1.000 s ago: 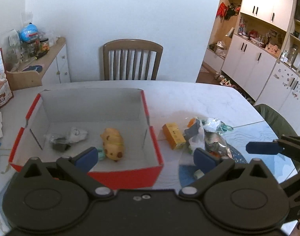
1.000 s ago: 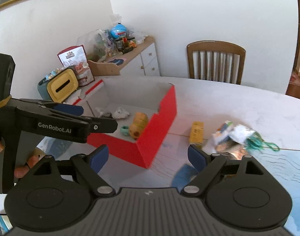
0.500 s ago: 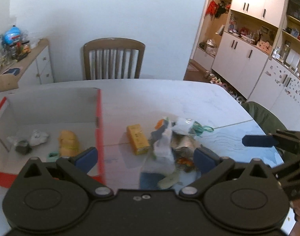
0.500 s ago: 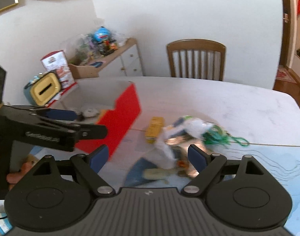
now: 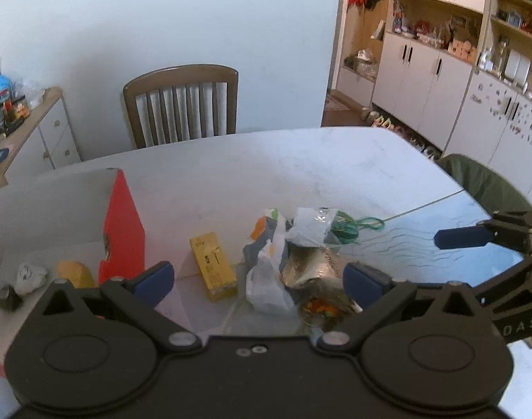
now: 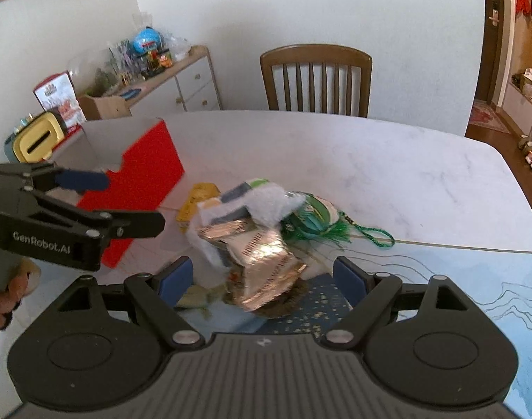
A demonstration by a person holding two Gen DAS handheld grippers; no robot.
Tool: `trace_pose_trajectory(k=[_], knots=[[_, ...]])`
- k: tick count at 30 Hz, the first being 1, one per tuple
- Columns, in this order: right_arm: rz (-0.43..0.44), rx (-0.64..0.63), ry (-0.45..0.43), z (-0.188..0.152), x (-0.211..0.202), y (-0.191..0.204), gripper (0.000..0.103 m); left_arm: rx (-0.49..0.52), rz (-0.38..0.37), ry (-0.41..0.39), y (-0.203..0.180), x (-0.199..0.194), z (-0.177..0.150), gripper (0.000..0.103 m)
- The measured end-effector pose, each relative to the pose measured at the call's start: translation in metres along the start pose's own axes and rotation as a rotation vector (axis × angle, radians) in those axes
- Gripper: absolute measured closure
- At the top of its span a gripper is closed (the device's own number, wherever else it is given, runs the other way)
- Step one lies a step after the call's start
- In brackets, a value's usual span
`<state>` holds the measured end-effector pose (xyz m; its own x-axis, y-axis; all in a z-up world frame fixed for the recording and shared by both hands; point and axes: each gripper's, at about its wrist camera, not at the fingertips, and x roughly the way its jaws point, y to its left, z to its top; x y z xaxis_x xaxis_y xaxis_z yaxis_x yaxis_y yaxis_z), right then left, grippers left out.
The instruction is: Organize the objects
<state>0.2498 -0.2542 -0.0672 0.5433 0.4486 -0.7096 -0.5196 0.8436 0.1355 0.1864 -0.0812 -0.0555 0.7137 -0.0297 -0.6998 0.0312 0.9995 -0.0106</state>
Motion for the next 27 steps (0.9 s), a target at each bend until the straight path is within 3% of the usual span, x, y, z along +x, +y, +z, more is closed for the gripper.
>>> trace_pose_trajectory(k=[10, 16, 22, 27], knots=[[0.040, -0.015, 0.052, -0.001, 0.037, -0.018, 0.015, -0.020, 0.009, 0.087, 0.007, 0.049, 0.011, 0.007], [0.079, -0.020, 0.074, 0.002, 0.058, -0.019, 0.017, -0.029, -0.004, 0.129, 0.009, 0.070, 0.017, 0.024], [0.107, -0.026, 0.090, 0.003, 0.076, -0.016, 0.023, -0.013, -0.020, 0.142, 0.007, 0.080, 0.022, 0.031], [0.119, -0.034, 0.098, 0.006, 0.088, -0.015, 0.026, 0.013, -0.007, 0.182, 0.003, 0.094, 0.022, 0.044]])
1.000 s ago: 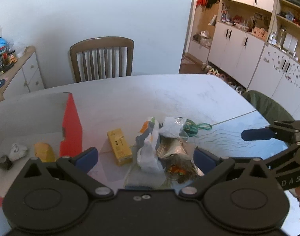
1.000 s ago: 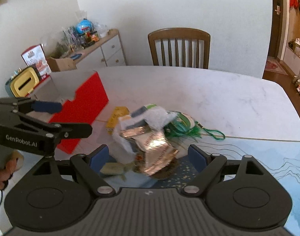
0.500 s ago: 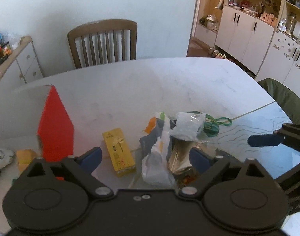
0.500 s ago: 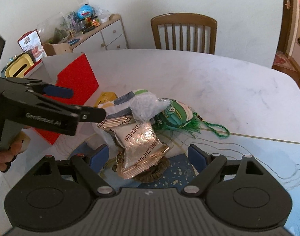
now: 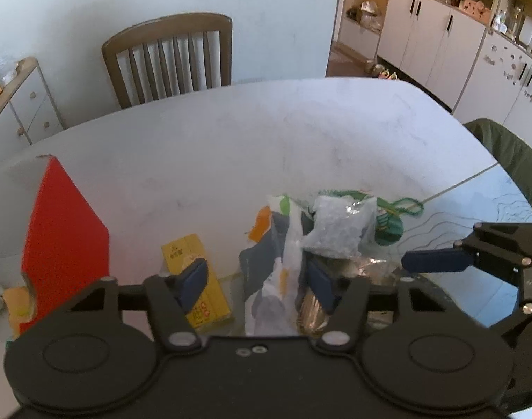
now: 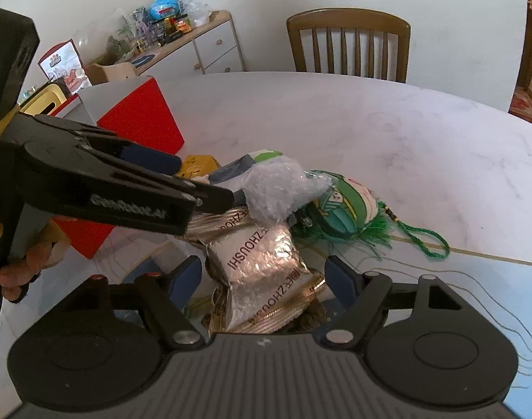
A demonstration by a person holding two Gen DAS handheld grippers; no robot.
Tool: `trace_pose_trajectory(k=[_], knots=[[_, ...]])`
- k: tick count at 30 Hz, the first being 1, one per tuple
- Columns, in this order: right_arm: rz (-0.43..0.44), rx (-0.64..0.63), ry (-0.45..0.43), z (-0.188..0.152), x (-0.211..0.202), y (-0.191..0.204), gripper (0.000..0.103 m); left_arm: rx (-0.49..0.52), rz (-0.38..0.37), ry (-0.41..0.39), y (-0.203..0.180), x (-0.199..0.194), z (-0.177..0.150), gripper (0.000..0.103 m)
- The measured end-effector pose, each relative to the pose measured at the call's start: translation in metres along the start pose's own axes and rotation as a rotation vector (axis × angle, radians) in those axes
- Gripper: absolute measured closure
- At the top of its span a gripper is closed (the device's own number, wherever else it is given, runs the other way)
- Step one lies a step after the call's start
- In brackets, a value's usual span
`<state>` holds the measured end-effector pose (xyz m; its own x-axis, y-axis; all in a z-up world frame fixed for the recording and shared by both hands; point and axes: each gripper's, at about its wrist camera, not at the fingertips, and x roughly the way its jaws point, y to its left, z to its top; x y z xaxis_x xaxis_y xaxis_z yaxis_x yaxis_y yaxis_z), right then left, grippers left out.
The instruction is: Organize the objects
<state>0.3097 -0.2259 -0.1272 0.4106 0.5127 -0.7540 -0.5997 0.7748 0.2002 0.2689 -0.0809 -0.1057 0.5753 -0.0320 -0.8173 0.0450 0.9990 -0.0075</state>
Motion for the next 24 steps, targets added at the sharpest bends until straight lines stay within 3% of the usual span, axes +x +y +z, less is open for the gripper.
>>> trace_pose_trajectory(k=[4, 13, 24], knots=[[0.013, 0.004, 0.008, 0.002, 0.008, 0.000, 0.030, -0.007, -0.009, 0.019, -0.001, 0.007, 0.000, 0.051], [0.001, -0.014, -0.003, 0.002, 0.010, 0.002, 0.037, -0.001, -0.023, 0.030, -0.002, 0.009, 0.001, 0.077], [-0.027, -0.008, -0.021, 0.002, -0.002, 0.006, 0.046, -0.017, -0.040, 0.000, -0.002, -0.004, -0.001, 0.086]])
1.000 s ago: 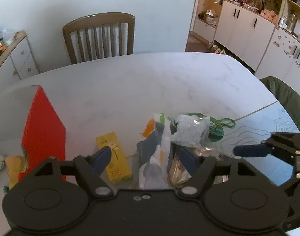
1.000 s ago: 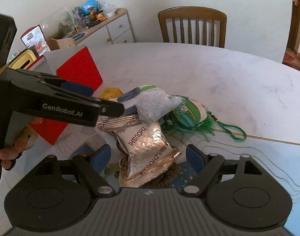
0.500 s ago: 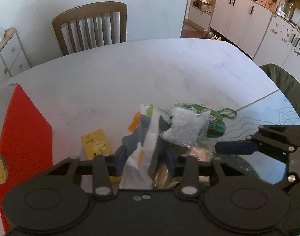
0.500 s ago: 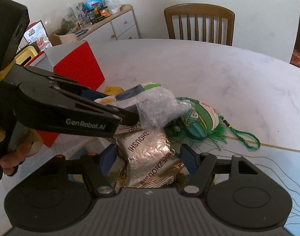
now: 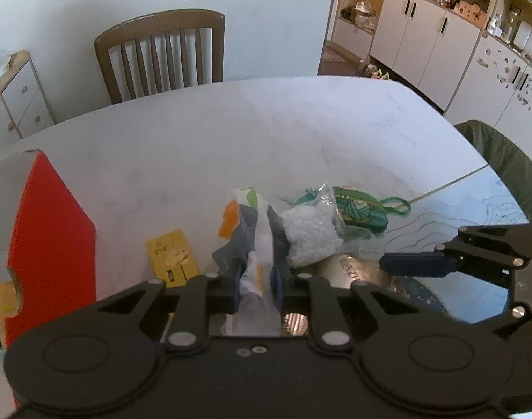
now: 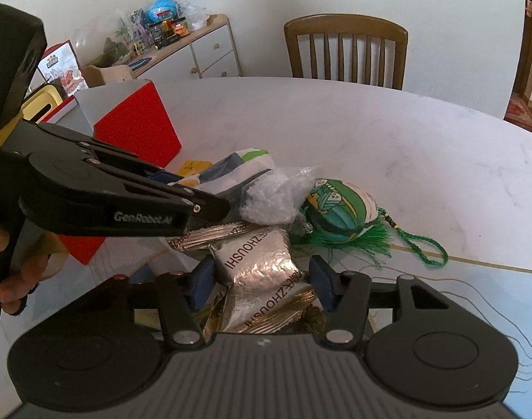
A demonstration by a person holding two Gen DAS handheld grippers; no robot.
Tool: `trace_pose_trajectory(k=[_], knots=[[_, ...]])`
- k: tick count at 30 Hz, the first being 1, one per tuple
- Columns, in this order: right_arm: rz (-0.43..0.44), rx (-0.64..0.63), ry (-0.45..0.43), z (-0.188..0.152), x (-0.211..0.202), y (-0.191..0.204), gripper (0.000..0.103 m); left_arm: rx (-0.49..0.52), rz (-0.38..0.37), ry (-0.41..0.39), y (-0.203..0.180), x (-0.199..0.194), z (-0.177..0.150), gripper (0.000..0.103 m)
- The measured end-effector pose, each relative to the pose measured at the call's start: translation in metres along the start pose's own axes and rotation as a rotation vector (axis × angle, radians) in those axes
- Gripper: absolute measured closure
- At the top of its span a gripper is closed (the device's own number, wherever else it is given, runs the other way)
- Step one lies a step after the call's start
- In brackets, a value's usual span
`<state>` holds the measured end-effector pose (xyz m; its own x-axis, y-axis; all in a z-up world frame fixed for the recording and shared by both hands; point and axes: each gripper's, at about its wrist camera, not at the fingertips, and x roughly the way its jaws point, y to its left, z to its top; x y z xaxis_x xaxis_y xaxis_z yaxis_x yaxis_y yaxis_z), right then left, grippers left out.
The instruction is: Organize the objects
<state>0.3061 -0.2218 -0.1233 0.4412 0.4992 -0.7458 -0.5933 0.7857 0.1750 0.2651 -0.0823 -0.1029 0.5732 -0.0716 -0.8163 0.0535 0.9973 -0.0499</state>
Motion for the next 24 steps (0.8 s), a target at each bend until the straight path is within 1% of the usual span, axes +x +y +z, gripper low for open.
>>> trace_pose_trajectory(k=[7, 10, 24], knots=[[0.001, 0.030, -0.024, -0.002, -0.023, 0.004, 0.047, -0.018, -0.017, -0.030, -0.001, -0.021, -0.003, 0.087], [0.019, 0.046, -0.039, -0.003, -0.036, 0.007, 0.047, -0.028, -0.028, -0.039, -0.002, -0.032, -0.005, 0.087], [0.028, 0.092, -0.110, -0.014, -0.090, 0.025, 0.047, -0.049, -0.065, -0.081, -0.003, -0.089, -0.019, 0.087]])
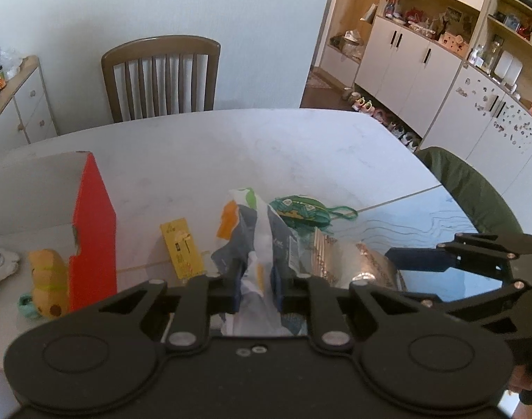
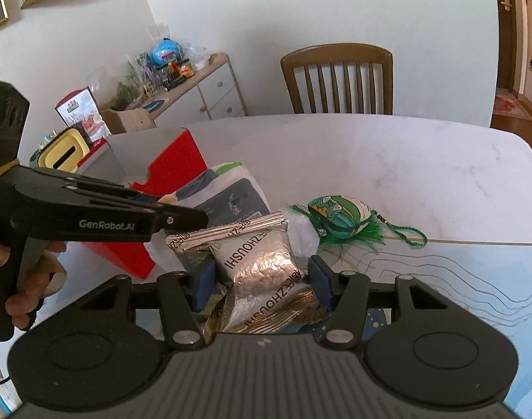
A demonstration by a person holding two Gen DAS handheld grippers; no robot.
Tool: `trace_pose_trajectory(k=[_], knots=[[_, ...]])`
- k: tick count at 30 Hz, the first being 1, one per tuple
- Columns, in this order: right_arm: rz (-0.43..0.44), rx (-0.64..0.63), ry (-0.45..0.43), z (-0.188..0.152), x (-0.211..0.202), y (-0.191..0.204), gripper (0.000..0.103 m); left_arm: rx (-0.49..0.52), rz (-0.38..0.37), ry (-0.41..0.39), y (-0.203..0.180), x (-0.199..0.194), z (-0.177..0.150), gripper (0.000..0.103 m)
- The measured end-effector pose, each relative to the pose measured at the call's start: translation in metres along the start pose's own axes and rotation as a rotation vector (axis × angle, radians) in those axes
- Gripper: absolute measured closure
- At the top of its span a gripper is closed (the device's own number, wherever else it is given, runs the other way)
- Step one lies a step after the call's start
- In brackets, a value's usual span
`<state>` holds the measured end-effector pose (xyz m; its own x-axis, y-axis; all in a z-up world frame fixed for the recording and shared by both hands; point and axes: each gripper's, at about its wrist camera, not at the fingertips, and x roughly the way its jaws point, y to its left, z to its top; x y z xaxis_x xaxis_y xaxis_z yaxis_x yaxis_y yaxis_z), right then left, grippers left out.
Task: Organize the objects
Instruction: 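Lift the white plastic bag with the left gripper toward the box, then carry the white bag and foil snack bag into the box and open both grippers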
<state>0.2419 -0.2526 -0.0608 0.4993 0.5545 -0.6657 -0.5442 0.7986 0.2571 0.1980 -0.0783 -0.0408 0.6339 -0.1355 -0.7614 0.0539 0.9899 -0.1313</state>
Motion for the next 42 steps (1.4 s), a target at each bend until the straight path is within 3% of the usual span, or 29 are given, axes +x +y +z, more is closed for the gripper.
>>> trace_pose_trajectory(k=[11, 19, 42], knots=[[0.004, 0.010, -0.041, 0.001, -0.033, 0.031, 0.047, -0.041, -0.025, -0.038, 0.016, -0.046, -0.012, 0.087], [-0.020, 0.011, -0.060, 0.007, -0.034, 0.069, 0.047, -0.074, -0.026, -0.073, 0.047, -0.073, -0.022, 0.087], [-0.031, -0.013, -0.054, 0.040, 0.033, 0.214, 0.047, -0.096, 0.003, -0.111, 0.183, -0.130, -0.039, 0.087]])
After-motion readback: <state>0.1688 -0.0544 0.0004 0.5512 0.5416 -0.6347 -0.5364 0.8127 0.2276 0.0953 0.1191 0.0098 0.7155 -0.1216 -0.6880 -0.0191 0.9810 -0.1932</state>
